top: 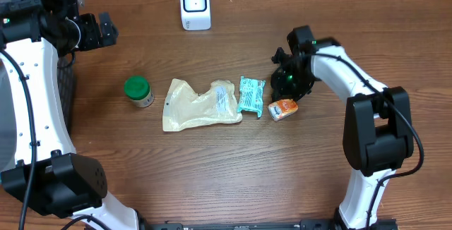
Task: Scan the item barcode
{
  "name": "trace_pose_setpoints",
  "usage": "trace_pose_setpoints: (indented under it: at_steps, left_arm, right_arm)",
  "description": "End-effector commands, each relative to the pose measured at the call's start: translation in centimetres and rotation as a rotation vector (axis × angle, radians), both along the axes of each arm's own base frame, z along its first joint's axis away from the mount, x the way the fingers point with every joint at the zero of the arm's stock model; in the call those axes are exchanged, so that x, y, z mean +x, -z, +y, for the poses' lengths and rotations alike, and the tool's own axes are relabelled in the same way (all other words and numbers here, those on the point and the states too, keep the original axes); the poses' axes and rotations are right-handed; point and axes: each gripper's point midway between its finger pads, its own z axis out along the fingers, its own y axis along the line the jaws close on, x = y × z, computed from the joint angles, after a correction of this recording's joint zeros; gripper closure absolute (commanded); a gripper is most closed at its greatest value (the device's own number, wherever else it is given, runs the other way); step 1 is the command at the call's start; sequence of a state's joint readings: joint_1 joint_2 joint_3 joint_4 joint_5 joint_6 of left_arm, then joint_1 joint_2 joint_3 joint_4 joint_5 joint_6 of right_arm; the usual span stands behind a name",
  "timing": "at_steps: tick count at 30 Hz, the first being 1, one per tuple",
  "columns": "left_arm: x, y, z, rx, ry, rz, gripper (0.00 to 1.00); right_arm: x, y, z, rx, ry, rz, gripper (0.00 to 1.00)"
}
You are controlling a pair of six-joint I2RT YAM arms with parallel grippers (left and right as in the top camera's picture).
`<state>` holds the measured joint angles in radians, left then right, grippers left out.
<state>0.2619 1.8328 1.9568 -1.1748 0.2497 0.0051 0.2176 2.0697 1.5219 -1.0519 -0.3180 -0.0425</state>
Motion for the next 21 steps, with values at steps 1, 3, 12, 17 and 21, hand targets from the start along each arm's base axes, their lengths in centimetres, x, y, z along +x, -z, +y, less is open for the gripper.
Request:
trace_pose_setpoints:
  at_steps: [1, 3, 12, 17, 21]
  left_arm:
    - [0.0, -1.0, -0.1, -0.001, -0.005, -0.028, 0.01]
    - [0.0, -1.1, -0.1, -0.001, -0.005, -0.028, 0.01]
    - [0.0, -1.0, -0.1, -0.002, -0.005, -0.028, 0.00]
    - [0.0, -1.0, -0.1, -0.001, -0.005, -0.028, 0.00]
    - [0.0, -1.0, -0.1, -0.001, -0.005, -0.028, 0.00]
  right_arm:
    - [1.4, -3.1, -0.7, -0.038, 0.144, 0.014, 0.96]
    - [0.8, -3.7, -2.2, -0.125, 0.239, 0.058, 0.96]
    - [-3.7, -3.6, -7.2, -0.441, 0.441, 0.219, 0.95]
    - [-4.1, -2.0, -6.0, -0.374, 0.434, 0.243, 0.95]
    - [-3.8, -1.1, -4.9, -0.312, 0.416, 0.237, 0.89]
